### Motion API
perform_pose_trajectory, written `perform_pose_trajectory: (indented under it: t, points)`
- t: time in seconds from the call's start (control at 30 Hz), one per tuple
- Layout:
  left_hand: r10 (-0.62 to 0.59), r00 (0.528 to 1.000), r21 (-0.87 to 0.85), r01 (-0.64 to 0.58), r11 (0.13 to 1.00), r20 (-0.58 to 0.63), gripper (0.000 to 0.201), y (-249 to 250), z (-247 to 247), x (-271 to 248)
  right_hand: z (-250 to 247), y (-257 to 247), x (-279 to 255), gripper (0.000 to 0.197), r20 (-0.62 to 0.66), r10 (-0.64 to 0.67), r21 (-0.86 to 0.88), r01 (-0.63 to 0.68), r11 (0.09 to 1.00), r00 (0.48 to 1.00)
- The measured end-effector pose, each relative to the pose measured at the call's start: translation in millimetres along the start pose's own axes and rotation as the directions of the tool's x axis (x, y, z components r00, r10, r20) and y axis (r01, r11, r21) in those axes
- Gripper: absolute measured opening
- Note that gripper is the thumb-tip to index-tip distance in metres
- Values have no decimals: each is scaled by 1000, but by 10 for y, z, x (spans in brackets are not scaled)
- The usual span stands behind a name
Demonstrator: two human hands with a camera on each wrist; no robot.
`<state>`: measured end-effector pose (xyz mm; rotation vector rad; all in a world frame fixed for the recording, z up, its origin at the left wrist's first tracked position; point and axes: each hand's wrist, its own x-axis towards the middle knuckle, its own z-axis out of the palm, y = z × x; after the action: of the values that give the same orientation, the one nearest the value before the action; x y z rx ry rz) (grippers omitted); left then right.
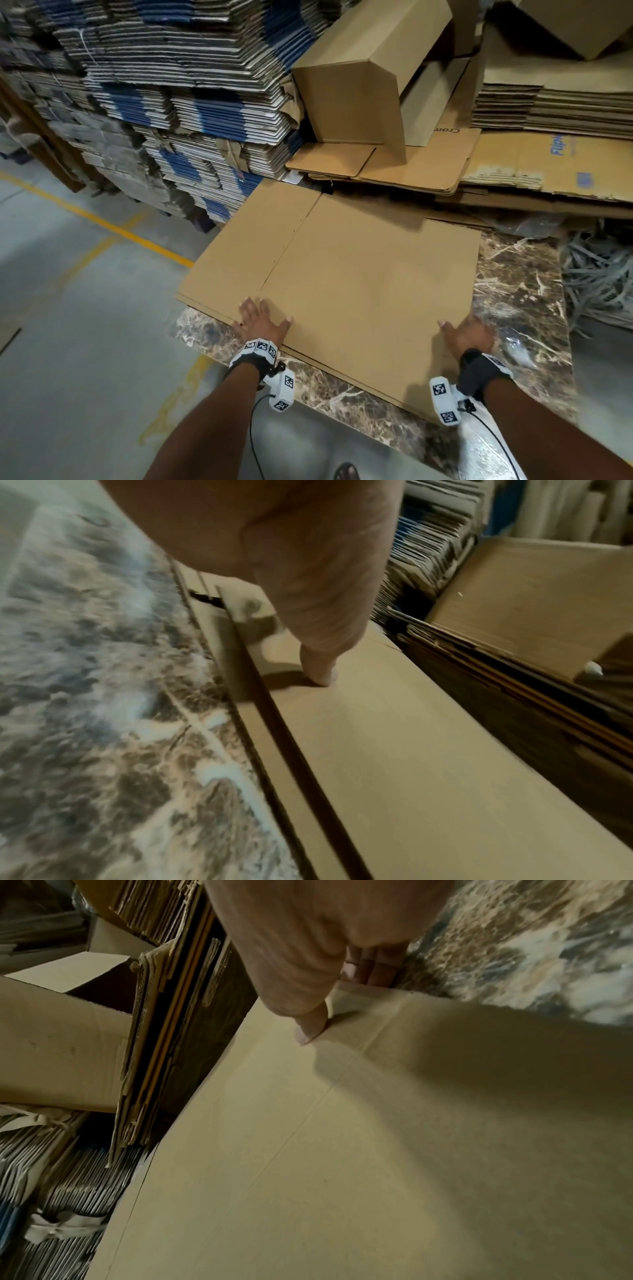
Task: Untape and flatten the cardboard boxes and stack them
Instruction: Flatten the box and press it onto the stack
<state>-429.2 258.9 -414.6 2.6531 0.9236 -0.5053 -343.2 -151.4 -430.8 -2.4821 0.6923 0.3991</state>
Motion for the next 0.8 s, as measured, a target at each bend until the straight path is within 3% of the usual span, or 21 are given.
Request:
perform_pose_trajectory:
  t: [0.13,0.27,0.37,0.5,0.6,0.8]
  points:
    - [190,979,-22,-188,982,77,95,180,82,27,-4,49,48,70,46,-22,-36,23,999,999]
    - [208,977,80,-212,974,57,99,256,138,16,-43,-61,-65,80,-27,-154,-143,149,979,988]
    - [244,969,183,-231,956,-47,101,323,6,80,50,-321,-185,89,51,-360,-219,362,906,932]
    - [330,944,299,-320,899,16,124,356,-118,282,347,-787,-268,85,266,-541,-251,599,761,798]
    - [360,930,320,-365,874,77,128,326,-153,473,583,-1033,-291,83,358,-561,-290,660,693,746]
    - [364,928,227,-373,900,82,126,298,-311,906,795,-1249,-167,102,376,-506,-327,622,711,776]
